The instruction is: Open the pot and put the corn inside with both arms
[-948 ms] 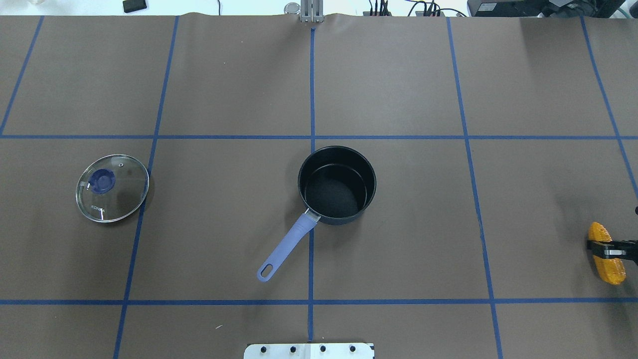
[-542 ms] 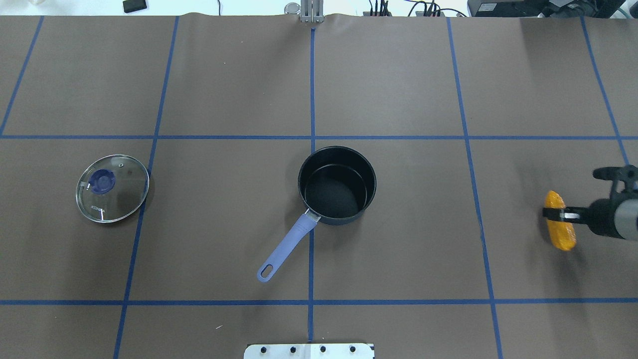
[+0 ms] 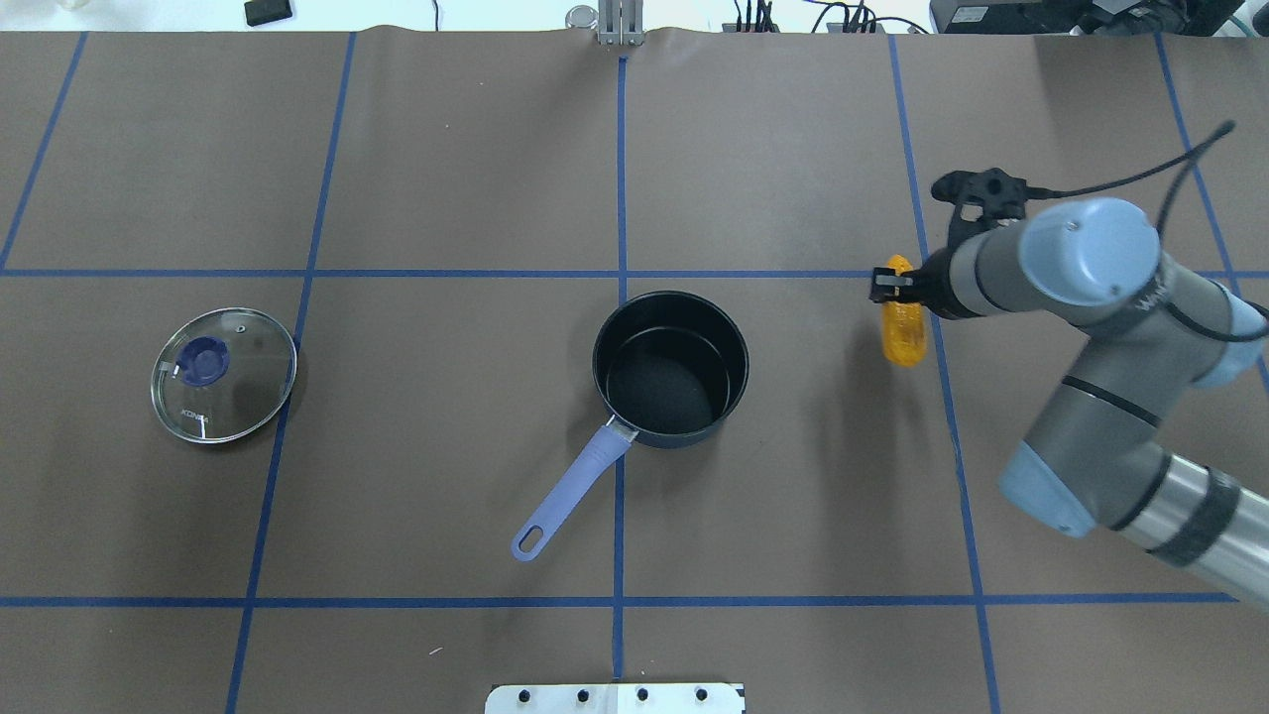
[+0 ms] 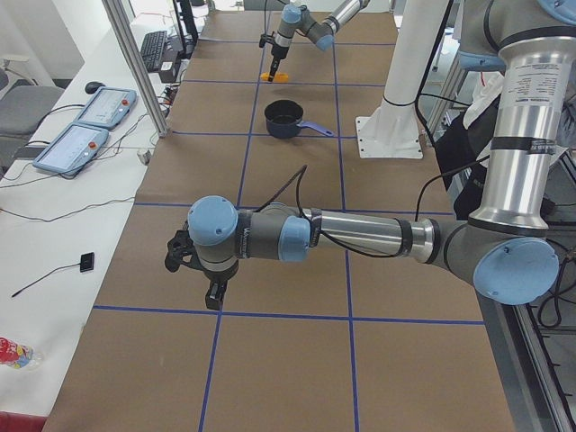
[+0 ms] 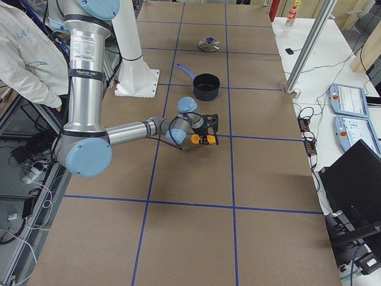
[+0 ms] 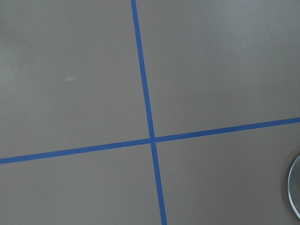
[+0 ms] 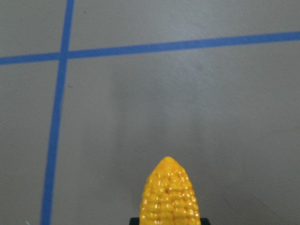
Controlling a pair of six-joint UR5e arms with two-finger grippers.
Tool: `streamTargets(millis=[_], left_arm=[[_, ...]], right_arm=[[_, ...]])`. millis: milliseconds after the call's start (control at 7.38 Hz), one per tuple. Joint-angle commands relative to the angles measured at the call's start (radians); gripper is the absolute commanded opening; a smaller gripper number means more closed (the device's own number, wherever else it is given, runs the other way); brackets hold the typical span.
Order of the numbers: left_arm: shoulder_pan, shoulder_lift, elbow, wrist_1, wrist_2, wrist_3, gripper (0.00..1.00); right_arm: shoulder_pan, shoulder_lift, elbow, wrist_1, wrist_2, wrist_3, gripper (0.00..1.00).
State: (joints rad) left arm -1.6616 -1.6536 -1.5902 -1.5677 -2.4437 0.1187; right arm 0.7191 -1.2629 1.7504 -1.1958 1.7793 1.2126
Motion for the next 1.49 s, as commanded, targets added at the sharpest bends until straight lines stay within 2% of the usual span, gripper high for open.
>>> streamTargets(millis=[0,135,406,542,677,813,948,1084,1355], left_arm=[[0.000,0.000,0.007,0.000,0.000,-0.002,0.98],[0.000,0.000,0.009,0.000,0.002,-0.002,0.98],[0.000,0.000,0.010,0.000,0.002,-0.002,0.98],[0.000,0.000,0.021,-0.002,0.002,-0.001,0.98],[0.000,0.000,0.021,0.000,0.002,-0.001,0.98],[0.000,0.000,0.022,0.000,0.002,-0.001,0.98],[0.000,0.000,0.024,-0.002,0.002,-0.001,0.98],[0.000,0.000,0.024,0.000,0.002,-0.001,0.98],[0.000,0.008,0.027,-0.002,0.002,0.001,0.98]], right_arm=[[-0.018,0.231,0.011,-0.279,-0.003,0.117,0.00],[-0.048,0.293,0.006,-0.315,-0.014,0.171,0.00],[-0.175,0.422,-0.015,-0.419,-0.137,0.278,0.00],[-0.240,0.456,-0.050,-0.418,-0.191,0.333,0.00],[-0.256,0.491,-0.116,-0.413,-0.217,0.353,0.05],[-0.260,0.490,-0.133,-0.413,-0.219,0.355,0.37],[-0.262,0.468,-0.134,-0.415,-0.224,0.354,0.85],[-0.262,0.462,-0.131,-0.416,-0.233,0.346,1.00],[-0.235,0.471,-0.111,-0.426,-0.218,0.337,1.00]])
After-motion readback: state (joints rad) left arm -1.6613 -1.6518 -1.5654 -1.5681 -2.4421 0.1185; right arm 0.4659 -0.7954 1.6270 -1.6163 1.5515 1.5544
